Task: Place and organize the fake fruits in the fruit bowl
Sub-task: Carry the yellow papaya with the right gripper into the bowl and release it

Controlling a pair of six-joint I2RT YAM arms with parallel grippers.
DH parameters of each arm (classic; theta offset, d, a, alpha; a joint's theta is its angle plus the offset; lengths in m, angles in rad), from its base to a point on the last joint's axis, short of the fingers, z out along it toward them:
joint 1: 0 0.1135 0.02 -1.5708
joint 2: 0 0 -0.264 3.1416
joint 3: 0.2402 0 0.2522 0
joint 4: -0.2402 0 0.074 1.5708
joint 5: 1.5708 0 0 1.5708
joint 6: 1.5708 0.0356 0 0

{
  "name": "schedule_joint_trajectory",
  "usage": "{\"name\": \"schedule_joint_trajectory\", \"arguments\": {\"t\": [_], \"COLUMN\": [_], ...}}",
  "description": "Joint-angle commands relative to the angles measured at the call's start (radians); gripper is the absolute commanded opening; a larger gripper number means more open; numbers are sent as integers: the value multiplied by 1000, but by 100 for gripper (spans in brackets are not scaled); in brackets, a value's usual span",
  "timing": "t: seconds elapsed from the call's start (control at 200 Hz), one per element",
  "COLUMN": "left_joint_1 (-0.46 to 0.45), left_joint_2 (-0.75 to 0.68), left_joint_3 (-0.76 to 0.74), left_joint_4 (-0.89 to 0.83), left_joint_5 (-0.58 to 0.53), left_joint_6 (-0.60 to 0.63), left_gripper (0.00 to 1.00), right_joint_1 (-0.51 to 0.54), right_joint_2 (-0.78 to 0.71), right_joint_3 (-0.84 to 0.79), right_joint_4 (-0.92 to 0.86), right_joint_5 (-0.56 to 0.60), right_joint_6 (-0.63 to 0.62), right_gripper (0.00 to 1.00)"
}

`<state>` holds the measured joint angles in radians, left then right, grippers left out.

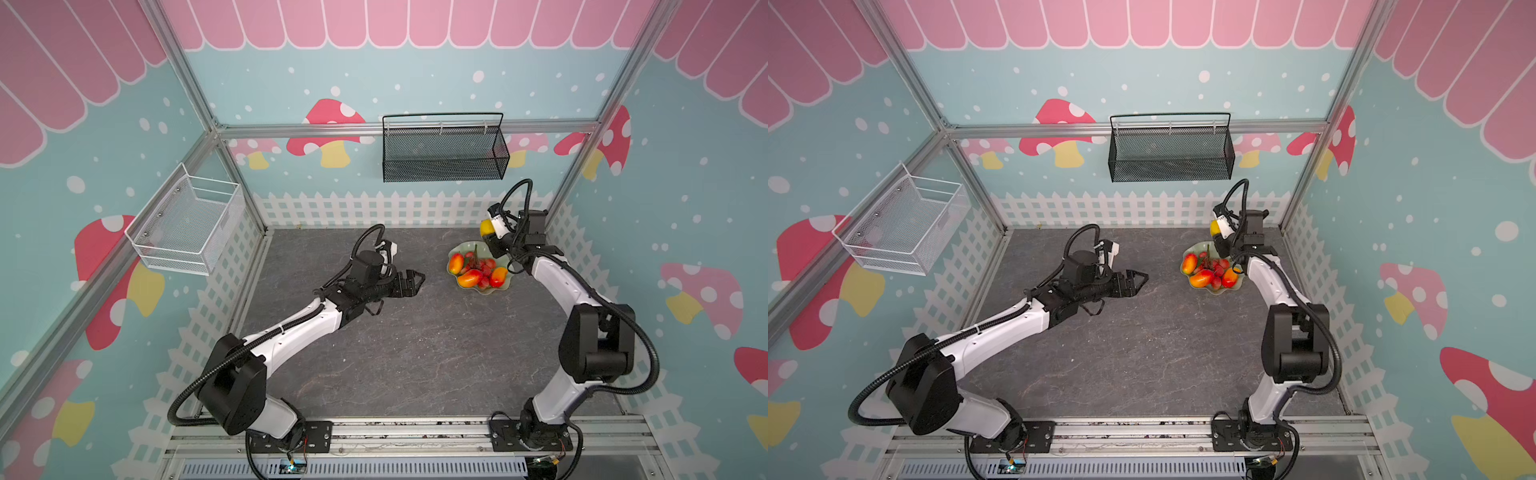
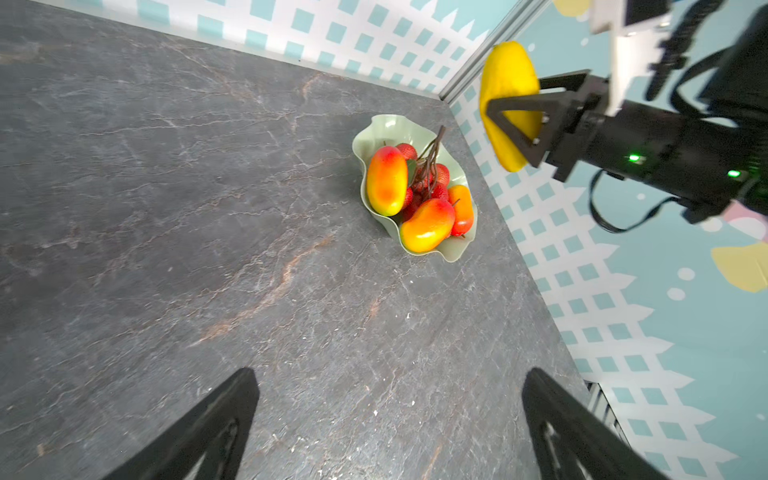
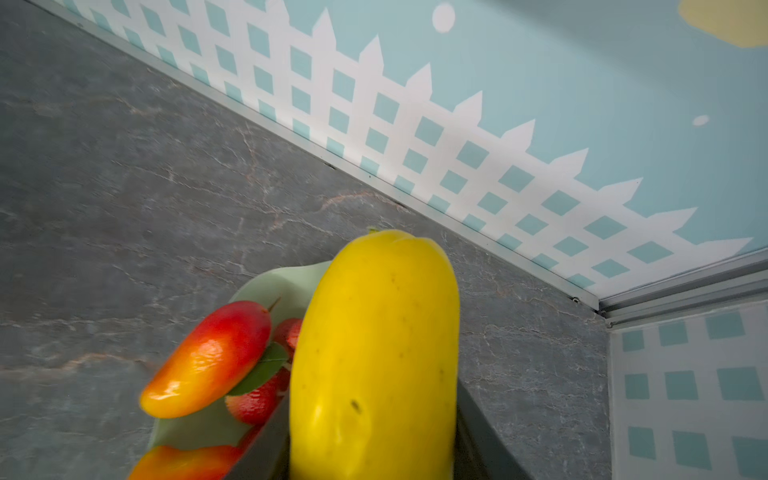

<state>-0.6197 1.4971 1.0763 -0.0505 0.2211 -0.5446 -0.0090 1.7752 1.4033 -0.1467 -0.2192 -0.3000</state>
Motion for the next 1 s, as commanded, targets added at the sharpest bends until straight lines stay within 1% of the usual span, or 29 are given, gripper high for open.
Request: {"name": "schedule_joint_trajectory", "arguments": {"t": [0.0,0.12,0.145,0.29,0.365,0.68,0.991], "left_joint_1": [-1,2,4,8,8,10,9], "left_joint_2": [5,15,19,41,48,58,39], "left_joint_3": [18,10,8,13,17,29,19], "left_joint_4": [26,23,24,28,25,12,6], "left_joint_5": [24,17,15,17,14,6,2], "left_joint_6": [22,24,21,8,6,-2,-4], "left_gripper": [99,99,99,99,99,99,99], "right_joint_1": [-49,-62,-62,-62,-62,-63,-61], "right_joint_2": [71,116,153,220,249,329,311], "right_joint_3": [56,86,89,116,134,184,204], "right_joint_4": [-24,17,21,33,35,30,12], "right_joint_5": [-18,-2,-1,37,30,-1,-35], "right_joint_6": [-121,-160,-177,-238,-255,-245,-220], "right_gripper": [44,45,45,46,47,51,63]}}
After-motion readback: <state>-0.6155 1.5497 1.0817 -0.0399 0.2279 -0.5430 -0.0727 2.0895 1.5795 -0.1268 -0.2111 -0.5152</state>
